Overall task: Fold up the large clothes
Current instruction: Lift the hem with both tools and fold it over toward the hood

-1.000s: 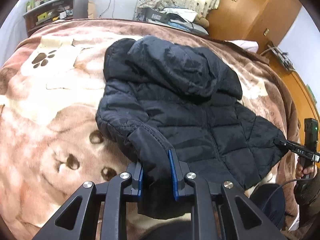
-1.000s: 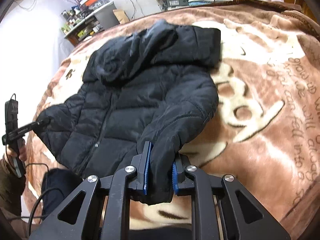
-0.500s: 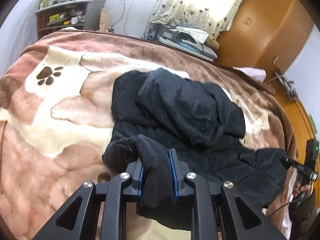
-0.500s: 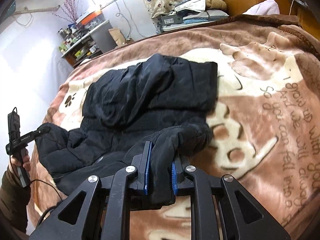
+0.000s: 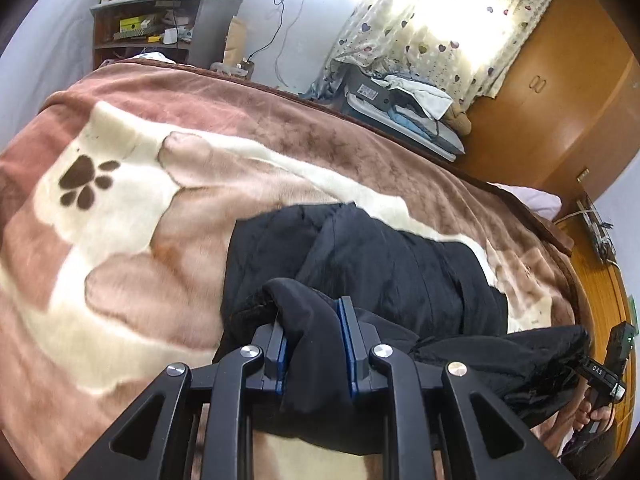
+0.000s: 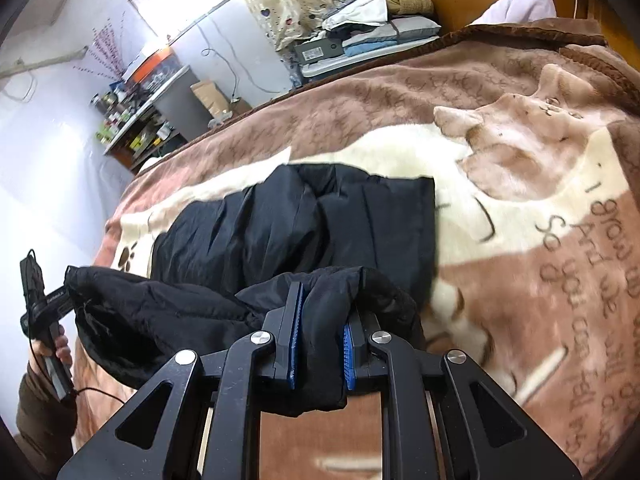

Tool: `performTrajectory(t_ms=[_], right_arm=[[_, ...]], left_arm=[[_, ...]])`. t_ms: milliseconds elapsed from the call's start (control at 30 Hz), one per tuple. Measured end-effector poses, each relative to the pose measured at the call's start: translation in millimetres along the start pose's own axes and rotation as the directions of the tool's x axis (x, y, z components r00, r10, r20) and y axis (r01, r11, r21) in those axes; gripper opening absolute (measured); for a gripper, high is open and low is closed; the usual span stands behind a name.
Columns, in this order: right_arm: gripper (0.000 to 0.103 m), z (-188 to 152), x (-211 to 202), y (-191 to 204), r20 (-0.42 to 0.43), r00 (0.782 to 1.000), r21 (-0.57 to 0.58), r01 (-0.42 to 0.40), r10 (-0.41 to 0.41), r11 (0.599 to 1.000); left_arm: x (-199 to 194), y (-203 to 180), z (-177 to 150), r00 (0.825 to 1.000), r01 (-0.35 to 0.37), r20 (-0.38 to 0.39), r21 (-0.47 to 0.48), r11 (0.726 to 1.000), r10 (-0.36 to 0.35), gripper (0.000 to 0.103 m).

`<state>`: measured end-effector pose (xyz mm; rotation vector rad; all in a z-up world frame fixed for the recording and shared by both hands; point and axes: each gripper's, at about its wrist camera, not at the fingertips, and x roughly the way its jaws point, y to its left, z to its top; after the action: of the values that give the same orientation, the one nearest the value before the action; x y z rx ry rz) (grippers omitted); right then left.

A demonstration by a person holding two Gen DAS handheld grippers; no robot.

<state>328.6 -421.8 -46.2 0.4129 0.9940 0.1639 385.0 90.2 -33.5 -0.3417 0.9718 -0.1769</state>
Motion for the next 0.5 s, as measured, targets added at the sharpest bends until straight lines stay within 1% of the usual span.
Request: performTrajectory(t_ms=[133, 200, 233, 333, 433, 500], right_arm=[[0.017, 28, 22, -2, -0.005, 1.0, 0.008, 0.013, -0.013, 1.0], [0.017, 39, 34, -5, -0.017, 1.0, 0.017, 0.016, -0.016, 1.0], [0.017, 46, 43, -7, -0.029, 0.999, 0.024, 0.019, -0.018, 1.0], [0.017, 60, 66, -18, -0.065, 0.998, 0.087, 0.014, -0.009, 0.996], [0.02, 68, 86, -31, -0.077, 0.997, 0.179, 0.017, -0.003, 0.984], [0.02, 73, 96, -30, -0.083, 0.996, 0.177, 0.039, -0.025, 0.983]], left_arm=[[30, 2, 24, 0.999, -0.032, -0.014, -0.018, 0.999, 0.031, 0.022], [45, 4, 33, 0.999, -0.038, -0.028, -0.027, 0.999, 0.037, 0.022], [55, 7, 39, 0.999, -0.033, -0.037, -0.046, 0.998, 0.032, 0.022], [82, 16, 51, 0.997, -0.036, -0.065, -0.085, 0.996, 0.031, 0.023], [106, 21, 57, 0.995, -0.055, -0.089, -0.107, 0.993, 0.046, 0.024], [116, 18, 58, 0.995, -0.065, -0.087, -0.089, 0.994, 0.058, 0.024]])
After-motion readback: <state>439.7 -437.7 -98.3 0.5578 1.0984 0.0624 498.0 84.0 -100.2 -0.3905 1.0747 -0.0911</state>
